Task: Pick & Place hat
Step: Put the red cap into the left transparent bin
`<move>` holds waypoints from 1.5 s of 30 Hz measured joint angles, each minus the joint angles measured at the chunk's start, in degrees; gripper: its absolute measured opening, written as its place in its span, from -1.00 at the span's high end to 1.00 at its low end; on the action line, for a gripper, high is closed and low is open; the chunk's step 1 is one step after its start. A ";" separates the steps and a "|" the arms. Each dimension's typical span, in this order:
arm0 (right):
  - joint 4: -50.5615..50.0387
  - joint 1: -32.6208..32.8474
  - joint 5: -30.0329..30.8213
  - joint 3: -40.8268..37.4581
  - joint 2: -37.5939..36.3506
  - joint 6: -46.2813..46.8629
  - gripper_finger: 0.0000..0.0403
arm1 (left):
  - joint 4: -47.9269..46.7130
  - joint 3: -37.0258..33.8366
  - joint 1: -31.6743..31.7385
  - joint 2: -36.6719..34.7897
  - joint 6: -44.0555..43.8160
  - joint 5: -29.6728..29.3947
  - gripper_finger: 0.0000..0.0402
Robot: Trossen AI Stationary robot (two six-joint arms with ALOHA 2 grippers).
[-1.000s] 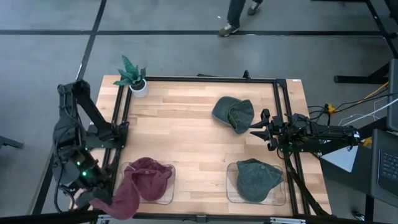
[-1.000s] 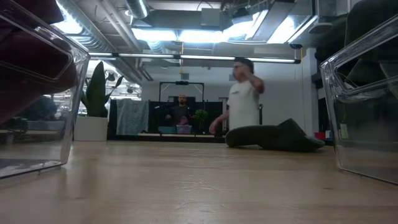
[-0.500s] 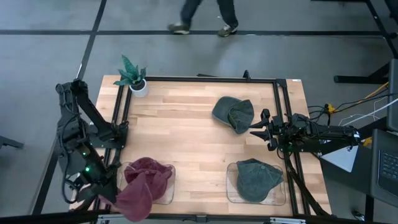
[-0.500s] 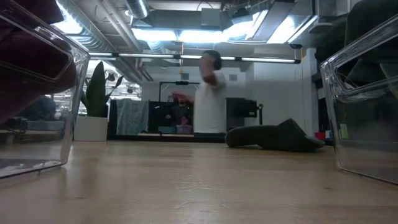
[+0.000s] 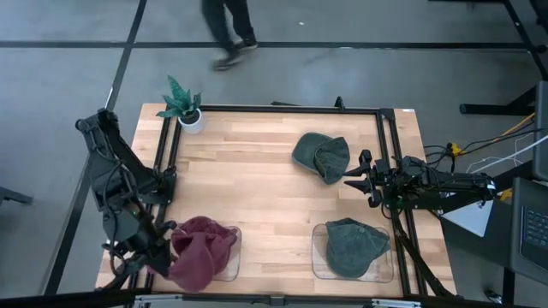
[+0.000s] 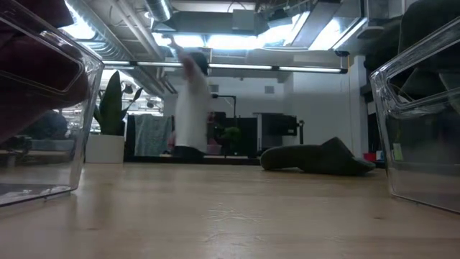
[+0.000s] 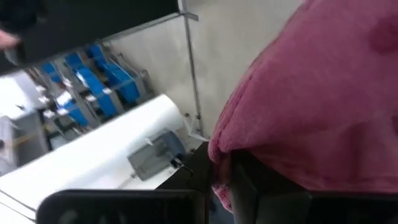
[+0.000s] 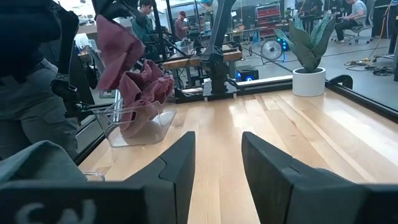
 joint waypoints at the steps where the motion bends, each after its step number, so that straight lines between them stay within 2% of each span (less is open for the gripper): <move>1: -0.01 -0.01 0.00 -0.01 0.00 -0.06 0.35 | 1.30 -0.70 -0.07 0.00 0.99 0.17 0.87; 7: -0.01 0.00 0.00 -0.01 0.00 -0.02 0.35 | 1.74 -1.60 0.37 -0.09 4.15 2.11 0.87; 19: 0.00 0.00 0.00 0.01 -0.01 -0.08 0.35 | -2.69 -1.55 8.94 -1.28 5.99 2.43 0.87; 26: 0.00 -0.01 0.00 0.01 0.00 -0.04 0.35 | -3.52 -1.55 11.71 -2.66 6.03 5.94 0.84; 32: -0.01 0.01 0.00 0.01 -0.02 0.01 0.35 | -1.74 -9.45 10.69 -7.85 8.53 5.80 0.85; 36: -0.01 -0.01 0.00 0.00 0.00 -0.06 0.35 | 7.23 -18.93 9.00 -12.35 12.47 5.85 0.85; 40: -0.02 -0.01 0.00 0.01 -0.02 -0.06 0.35 | 25.65 -27.23 9.73 -14.69 15.01 5.95 0.81; 42: 0.00 0.01 0.00 0.01 -0.02 -0.04 0.35 | 33.34 -28.01 11.50 -14.76 14.77 6.17 0.80; 45: 0.00 0.01 0.00 0.00 0.00 -0.05 0.35 | 32.78 -24.92 14.14 -13.69 12.93 7.42 0.83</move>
